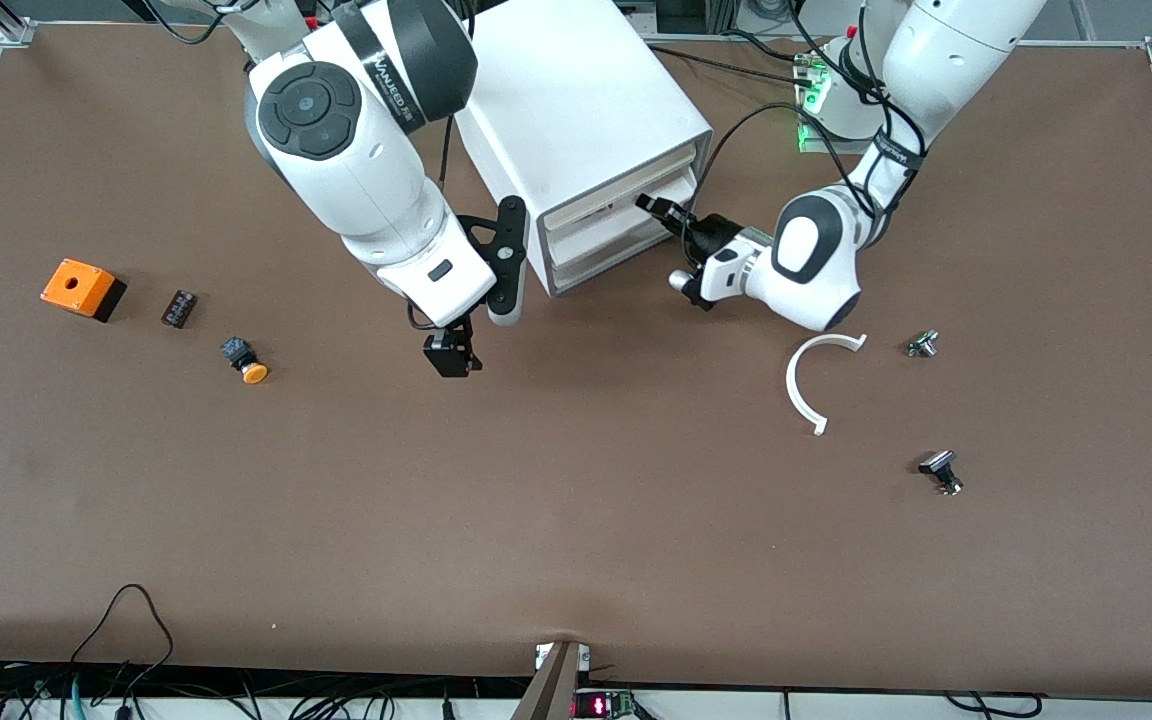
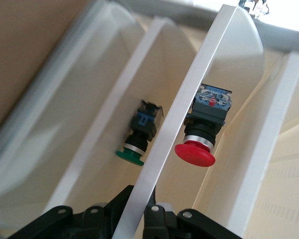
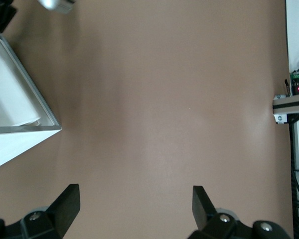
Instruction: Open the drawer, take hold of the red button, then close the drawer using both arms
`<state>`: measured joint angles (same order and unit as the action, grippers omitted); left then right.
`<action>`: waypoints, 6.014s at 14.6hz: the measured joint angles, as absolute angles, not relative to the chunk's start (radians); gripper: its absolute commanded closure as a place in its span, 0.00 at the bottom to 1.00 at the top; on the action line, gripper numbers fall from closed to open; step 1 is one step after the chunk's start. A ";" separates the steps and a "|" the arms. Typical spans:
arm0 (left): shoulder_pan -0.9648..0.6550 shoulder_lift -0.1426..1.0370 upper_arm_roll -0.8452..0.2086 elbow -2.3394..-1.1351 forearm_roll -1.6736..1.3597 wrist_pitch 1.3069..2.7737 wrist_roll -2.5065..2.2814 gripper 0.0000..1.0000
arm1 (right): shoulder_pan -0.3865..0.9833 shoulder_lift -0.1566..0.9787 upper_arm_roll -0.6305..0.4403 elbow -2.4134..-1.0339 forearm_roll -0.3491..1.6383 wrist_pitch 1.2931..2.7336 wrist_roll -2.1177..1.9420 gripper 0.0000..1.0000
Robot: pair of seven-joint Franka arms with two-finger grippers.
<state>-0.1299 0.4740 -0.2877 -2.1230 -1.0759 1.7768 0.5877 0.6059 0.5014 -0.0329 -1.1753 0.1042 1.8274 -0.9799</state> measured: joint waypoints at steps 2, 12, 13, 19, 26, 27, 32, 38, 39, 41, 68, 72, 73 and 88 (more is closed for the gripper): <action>-0.126 0.469 -0.246 -2.108 -1.076 1.773 0.593 1.00 | 0.634 0.503 -0.030 -1.175 0.058 1.827 -0.982 0.00; -0.105 0.452 -0.204 -2.077 -1.076 1.851 0.611 0.01 | 0.809 0.554 -0.022 -1.175 0.002 1.834 -0.983 0.00; -0.105 0.451 -0.202 -2.077 -1.076 1.878 0.607 0.00 | 0.816 0.564 -0.013 -1.174 0.002 1.835 -0.984 0.00; -0.087 0.438 -0.153 -2.061 -1.070 2.014 0.576 0.00 | 0.827 0.612 0.028 -1.165 -0.011 1.837 -0.985 0.00; -0.004 0.299 -0.142 -1.995 -0.750 2.027 0.368 0.00 | 0.832 0.656 0.040 -1.163 -0.012 1.880 -0.985 0.00; -0.001 0.279 -0.142 -1.994 -0.705 2.027 0.348 0.00 | 0.832 0.658 0.040 -1.162 -0.012 1.885 -0.985 0.00; 0.017 0.180 -0.143 -1.987 -0.448 2.004 0.228 0.00 | 0.832 0.693 0.041 -1.162 -0.012 1.934 -0.965 0.00; 0.025 0.088 -0.143 -1.851 -0.159 1.789 0.074 0.00 | 0.845 0.729 0.048 -1.162 -0.012 1.960 -0.932 0.00; 0.027 0.082 -0.142 -1.828 -0.135 1.761 0.064 0.00 | 0.845 0.732 0.048 -1.162 -0.012 1.960 -0.917 0.00; 0.028 0.075 -0.132 -1.791 -0.094 1.714 0.041 0.00 | 0.845 0.740 0.048 -1.162 -0.012 1.962 -0.880 0.00; 0.029 0.068 0.023 -1.552 0.034 1.519 -0.051 0.00 | 0.854 0.790 0.077 -1.162 -0.016 1.990 -0.779 0.25; 0.029 0.068 0.024 -1.552 0.034 1.519 -0.051 0.00 | 0.854 0.797 0.077 -1.163 -0.049 2.035 -0.778 0.39; 0.029 0.068 0.024 -1.552 0.034 1.518 -0.051 0.00 | 0.854 0.799 0.077 -1.163 -0.049 2.037 -0.778 0.40; 0.023 0.068 0.021 -1.552 0.034 1.518 -0.050 0.00 | 0.836 0.794 0.073 -1.156 -0.085 2.043 -0.735 0.86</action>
<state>0.0234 0.0681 0.0208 -1.5518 0.0338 1.5176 -0.0502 0.8361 0.7935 0.0727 -1.1557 -0.0848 2.0430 -0.7348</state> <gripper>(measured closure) 0.000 0.665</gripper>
